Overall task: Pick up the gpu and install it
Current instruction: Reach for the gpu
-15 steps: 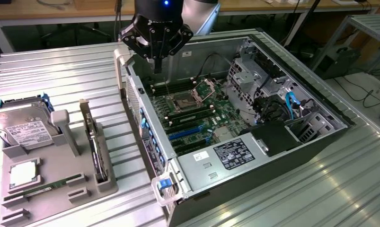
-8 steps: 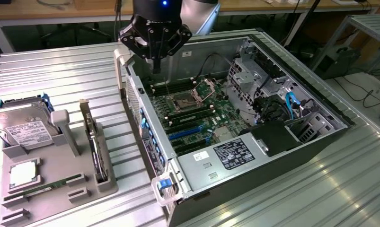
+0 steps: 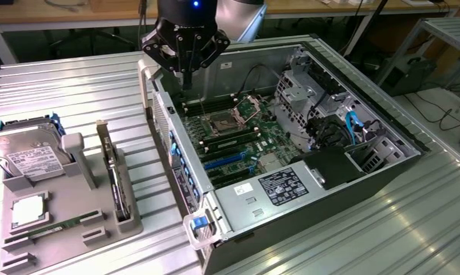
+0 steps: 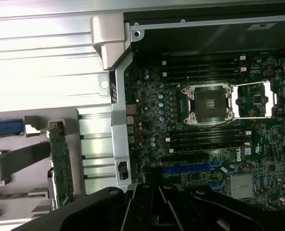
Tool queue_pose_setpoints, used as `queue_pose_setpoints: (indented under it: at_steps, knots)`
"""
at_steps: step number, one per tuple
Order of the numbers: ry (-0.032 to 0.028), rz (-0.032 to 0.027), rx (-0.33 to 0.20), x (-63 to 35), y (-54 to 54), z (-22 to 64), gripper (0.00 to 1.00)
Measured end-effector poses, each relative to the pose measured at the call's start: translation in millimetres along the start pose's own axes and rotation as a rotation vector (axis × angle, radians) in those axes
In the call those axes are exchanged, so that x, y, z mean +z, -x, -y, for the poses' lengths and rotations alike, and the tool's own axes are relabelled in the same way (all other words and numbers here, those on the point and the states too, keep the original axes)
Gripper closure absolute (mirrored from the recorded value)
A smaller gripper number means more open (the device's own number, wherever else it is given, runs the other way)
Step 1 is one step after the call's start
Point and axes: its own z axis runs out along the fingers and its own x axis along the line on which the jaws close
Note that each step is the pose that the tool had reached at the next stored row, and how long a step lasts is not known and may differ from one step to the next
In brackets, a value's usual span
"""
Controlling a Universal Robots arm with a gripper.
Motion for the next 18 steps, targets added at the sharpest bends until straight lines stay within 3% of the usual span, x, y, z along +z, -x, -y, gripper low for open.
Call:
queue_pose_setpoints:
  at_steps: [18]
  knots:
    - [0.0,0.0,0.0,-0.5,-10.8,4.8,0.89]
